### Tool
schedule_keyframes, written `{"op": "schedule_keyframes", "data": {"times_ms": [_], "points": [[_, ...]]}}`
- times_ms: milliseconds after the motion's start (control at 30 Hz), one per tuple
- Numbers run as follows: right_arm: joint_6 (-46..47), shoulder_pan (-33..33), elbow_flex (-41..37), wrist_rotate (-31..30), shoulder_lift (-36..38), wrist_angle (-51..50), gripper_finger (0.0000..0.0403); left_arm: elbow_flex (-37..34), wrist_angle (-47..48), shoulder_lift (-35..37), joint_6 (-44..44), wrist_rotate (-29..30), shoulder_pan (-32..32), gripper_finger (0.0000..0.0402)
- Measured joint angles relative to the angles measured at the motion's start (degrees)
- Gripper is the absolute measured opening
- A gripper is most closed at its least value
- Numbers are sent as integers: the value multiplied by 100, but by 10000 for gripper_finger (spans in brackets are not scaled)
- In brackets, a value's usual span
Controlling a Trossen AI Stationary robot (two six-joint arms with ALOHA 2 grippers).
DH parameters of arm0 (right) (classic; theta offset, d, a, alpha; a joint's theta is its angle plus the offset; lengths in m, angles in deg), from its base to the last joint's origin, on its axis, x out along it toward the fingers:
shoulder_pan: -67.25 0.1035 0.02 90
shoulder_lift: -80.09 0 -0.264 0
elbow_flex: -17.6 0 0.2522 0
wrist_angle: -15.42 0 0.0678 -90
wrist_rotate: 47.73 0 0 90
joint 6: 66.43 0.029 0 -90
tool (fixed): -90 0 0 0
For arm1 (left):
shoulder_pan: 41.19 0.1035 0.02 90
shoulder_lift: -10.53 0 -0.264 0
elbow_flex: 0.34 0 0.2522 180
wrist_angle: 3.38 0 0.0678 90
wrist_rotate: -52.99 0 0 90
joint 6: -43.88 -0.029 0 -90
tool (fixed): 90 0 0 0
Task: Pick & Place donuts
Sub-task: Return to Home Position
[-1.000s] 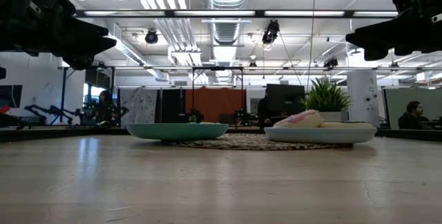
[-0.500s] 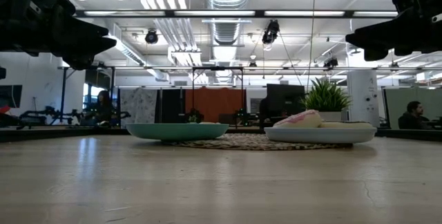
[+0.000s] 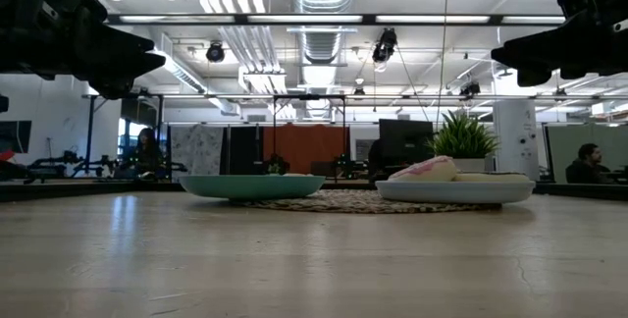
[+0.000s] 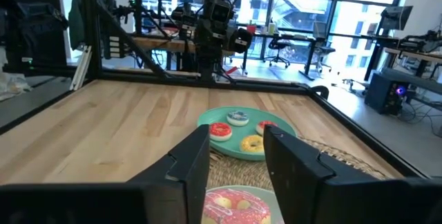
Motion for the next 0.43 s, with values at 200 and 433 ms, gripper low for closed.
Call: {"op": "schedule_keyframes", "data": {"times_ms": [200,433], "points": [[0,0,0,0,2,2,137,0,0,0,0,0,0,140],[0,0,0,0,1,2,130,0,0,0,0,1,0,140]]}}
